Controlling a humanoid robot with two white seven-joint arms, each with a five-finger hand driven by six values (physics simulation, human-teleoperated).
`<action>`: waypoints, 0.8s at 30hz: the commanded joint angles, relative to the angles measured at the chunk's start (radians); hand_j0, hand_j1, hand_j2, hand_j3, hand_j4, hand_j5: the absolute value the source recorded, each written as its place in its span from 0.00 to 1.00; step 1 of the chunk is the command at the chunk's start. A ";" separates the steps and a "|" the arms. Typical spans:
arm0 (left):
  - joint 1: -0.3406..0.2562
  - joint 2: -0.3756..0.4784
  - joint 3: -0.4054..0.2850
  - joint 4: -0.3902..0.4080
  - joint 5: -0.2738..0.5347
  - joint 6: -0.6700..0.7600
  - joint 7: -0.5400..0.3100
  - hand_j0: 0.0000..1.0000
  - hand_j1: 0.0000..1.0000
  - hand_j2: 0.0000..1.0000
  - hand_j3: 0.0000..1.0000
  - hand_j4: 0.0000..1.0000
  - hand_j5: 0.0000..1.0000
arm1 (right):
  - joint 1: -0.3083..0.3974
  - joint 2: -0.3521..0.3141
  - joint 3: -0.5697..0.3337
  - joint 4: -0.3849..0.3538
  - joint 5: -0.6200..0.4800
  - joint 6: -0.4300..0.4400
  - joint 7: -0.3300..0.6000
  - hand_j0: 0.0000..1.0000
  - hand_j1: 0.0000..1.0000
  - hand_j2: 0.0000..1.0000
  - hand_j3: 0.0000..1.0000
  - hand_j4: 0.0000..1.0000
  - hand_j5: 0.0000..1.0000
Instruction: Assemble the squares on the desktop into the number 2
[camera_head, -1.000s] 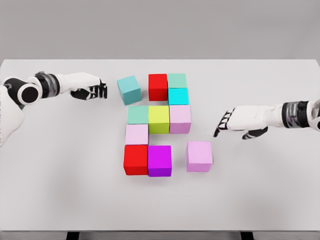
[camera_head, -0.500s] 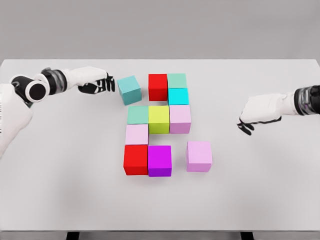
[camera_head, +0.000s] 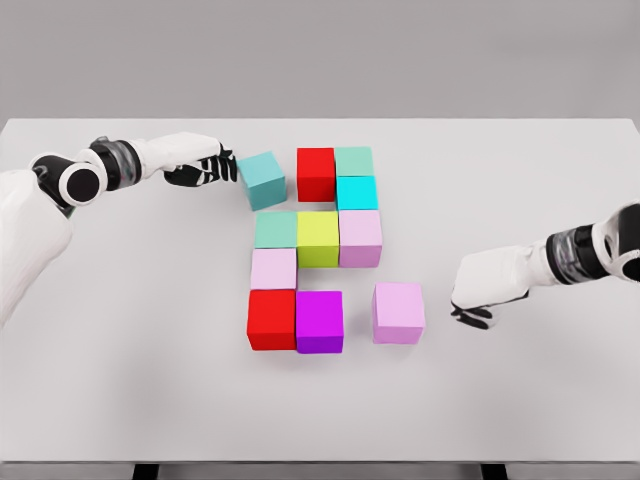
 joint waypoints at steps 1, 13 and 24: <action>0.000 -0.008 0.001 0.002 0.007 0.002 0.006 0.48 0.48 0.48 0.48 0.48 0.48 | 0.000 0.018 0.001 -0.018 -0.005 0.002 0.000 0.13 0.13 0.13 0.13 0.13 0.13; -0.003 -0.017 0.001 0.017 0.006 0.000 0.023 0.48 0.48 0.48 0.48 0.48 0.48 | 0.009 0.058 -0.006 -0.004 -0.005 0.002 0.000 0.13 0.13 0.13 0.13 0.13 0.13; -0.009 -0.048 0.003 0.066 0.000 0.000 0.037 0.48 0.48 0.48 0.48 0.48 0.48 | 0.009 0.076 -0.006 -0.004 -0.006 0.002 0.000 0.13 0.13 0.13 0.13 0.13 0.13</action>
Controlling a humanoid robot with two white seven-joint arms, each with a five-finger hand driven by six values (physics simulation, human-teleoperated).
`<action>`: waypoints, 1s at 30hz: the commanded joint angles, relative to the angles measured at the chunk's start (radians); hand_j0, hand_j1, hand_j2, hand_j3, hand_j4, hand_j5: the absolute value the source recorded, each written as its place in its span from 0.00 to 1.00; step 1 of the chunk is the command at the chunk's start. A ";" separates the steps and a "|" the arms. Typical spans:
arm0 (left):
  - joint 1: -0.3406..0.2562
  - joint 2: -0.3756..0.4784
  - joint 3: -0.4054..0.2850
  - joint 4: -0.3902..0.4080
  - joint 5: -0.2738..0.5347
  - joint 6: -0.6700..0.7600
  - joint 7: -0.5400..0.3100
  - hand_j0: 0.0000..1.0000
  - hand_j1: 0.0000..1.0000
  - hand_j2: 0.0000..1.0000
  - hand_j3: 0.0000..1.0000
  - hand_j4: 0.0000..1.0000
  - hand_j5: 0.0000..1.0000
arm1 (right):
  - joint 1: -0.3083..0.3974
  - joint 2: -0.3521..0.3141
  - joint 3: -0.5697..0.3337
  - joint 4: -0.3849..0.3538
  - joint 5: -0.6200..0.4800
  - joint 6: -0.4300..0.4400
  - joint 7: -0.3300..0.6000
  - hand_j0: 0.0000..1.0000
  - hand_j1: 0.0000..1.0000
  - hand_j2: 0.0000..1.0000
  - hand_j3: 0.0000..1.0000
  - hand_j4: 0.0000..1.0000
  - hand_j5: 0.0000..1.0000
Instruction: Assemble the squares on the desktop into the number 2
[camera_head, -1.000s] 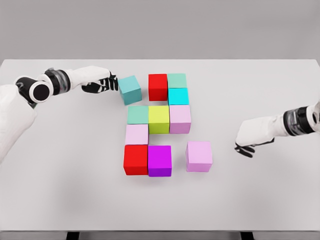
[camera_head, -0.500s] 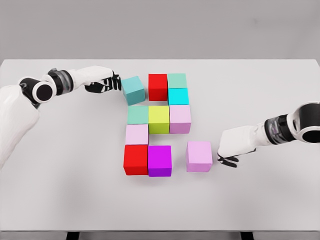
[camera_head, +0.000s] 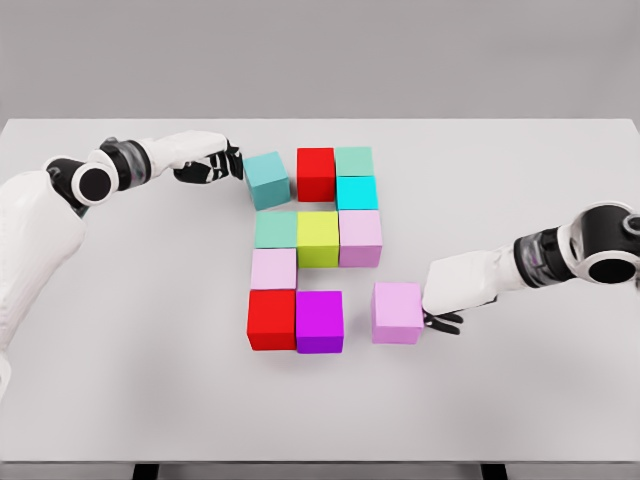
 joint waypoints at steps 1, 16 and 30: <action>0.000 -0.003 -0.008 0.002 -0.015 -0.009 0.003 0.48 0.48 0.48 0.48 0.48 0.48 | 0.000 0.003 -0.001 0.000 -0.004 0.002 0.000 0.13 0.13 0.13 0.13 0.13 0.13; -0.005 -0.009 -0.007 0.002 -0.010 -0.013 0.012 0.48 0.48 0.48 0.48 0.48 0.48 | 0.000 0.017 0.001 -0.011 -0.006 0.002 0.000 0.13 0.13 0.13 0.13 0.13 0.13; -0.006 -0.025 -0.004 0.002 -0.018 -0.018 0.026 0.49 0.49 0.49 0.49 0.49 0.49 | -0.002 0.017 -0.001 0.027 -0.003 0.002 0.000 0.13 0.13 0.13 0.13 0.13 0.13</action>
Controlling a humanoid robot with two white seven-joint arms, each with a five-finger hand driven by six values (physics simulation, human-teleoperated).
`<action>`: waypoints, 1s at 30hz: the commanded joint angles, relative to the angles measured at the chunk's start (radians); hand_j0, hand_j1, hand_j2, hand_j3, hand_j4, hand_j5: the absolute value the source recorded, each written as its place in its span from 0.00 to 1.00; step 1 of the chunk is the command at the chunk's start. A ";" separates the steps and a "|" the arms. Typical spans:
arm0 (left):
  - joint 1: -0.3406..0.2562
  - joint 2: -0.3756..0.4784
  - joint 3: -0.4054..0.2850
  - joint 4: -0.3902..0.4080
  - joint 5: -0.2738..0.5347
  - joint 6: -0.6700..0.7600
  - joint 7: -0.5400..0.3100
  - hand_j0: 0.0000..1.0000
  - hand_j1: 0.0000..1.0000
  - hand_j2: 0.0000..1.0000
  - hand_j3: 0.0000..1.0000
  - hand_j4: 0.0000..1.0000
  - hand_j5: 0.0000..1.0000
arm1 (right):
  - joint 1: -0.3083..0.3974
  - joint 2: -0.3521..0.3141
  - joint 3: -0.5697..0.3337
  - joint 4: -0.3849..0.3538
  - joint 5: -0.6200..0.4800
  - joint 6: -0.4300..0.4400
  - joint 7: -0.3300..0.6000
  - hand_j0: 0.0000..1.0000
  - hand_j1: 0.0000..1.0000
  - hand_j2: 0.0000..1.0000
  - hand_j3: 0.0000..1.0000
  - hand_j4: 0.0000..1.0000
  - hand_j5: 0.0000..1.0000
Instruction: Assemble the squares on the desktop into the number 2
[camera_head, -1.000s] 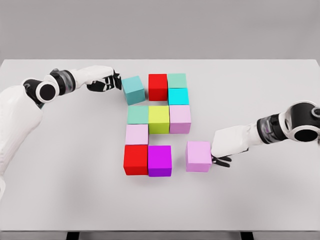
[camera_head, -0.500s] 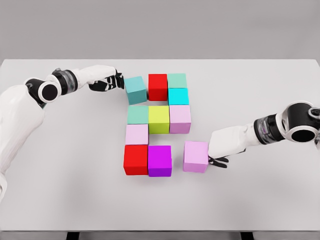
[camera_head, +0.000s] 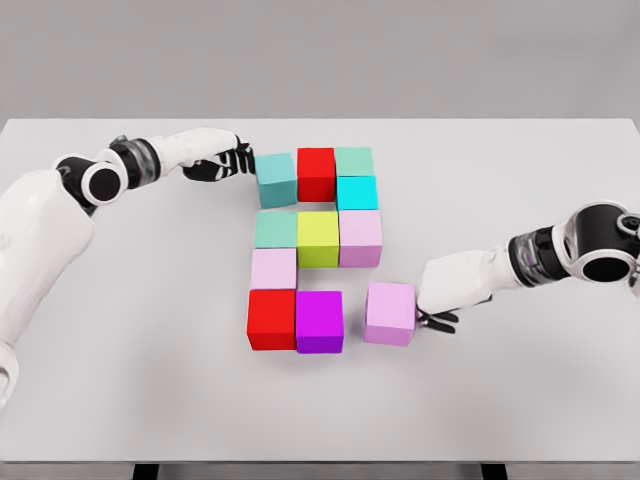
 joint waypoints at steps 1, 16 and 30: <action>0.000 -0.003 0.002 0.000 0.004 0.001 0.001 0.49 0.49 0.49 0.49 0.49 0.49 | 0.000 0.004 -0.001 0.021 -0.004 0.002 0.000 0.13 0.13 0.13 0.13 0.13 0.13; -0.009 -0.007 0.022 0.000 0.004 0.001 0.004 0.51 0.51 0.51 0.51 0.51 0.51 | -0.002 0.037 0.001 0.021 -0.004 0.002 0.000 0.13 0.13 0.13 0.13 0.13 0.13; 0.011 0.030 0.048 -0.005 0.016 0.007 0.000 0.54 0.54 0.54 0.54 0.54 0.54 | -0.003 0.037 -0.001 0.067 -0.002 0.002 0.000 0.13 0.13 0.13 0.13 0.13 0.13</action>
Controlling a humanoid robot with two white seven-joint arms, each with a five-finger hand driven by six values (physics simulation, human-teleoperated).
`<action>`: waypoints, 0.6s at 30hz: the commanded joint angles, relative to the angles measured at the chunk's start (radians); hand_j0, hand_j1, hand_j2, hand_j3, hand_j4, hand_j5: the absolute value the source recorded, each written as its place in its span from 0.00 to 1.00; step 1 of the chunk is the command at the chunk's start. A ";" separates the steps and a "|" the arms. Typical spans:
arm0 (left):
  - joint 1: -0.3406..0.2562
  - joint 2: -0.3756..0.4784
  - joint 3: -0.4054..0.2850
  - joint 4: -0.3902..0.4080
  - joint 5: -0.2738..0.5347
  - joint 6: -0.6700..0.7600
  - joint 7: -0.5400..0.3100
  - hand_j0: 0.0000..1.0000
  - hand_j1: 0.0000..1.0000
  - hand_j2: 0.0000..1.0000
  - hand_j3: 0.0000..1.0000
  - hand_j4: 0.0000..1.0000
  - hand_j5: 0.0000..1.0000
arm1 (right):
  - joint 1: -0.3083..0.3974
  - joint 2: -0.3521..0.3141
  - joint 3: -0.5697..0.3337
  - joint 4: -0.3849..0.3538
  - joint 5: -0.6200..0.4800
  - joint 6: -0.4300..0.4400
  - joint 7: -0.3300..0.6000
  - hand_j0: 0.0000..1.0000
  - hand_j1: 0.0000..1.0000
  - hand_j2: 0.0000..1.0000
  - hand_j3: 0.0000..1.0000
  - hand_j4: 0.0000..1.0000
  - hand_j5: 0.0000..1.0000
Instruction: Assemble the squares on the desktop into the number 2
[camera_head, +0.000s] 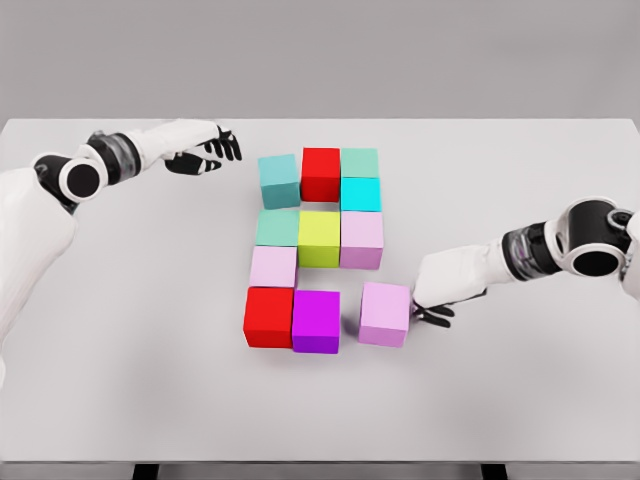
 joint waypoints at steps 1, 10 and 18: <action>0.000 -0.003 -0.003 -0.002 -0.019 0.006 0.001 0.54 0.54 0.54 0.54 0.54 0.54 | 0.000 0.001 -0.001 0.014 -0.004 0.002 0.000 0.13 0.13 0.13 0.13 0.13 0.13; 0.052 0.001 0.005 -0.112 -0.040 0.009 -0.007 0.56 0.56 0.56 0.56 0.56 0.56 | -0.005 0.024 -0.010 0.036 -0.004 0.002 0.000 0.13 0.13 0.13 0.13 0.13 0.13; 0.044 -0.003 0.008 -0.074 -0.046 0.009 0.002 0.55 0.55 0.55 0.55 0.55 0.55 | -0.012 0.030 -0.010 0.034 -0.004 0.002 0.000 0.13 0.13 0.13 0.13 0.13 0.13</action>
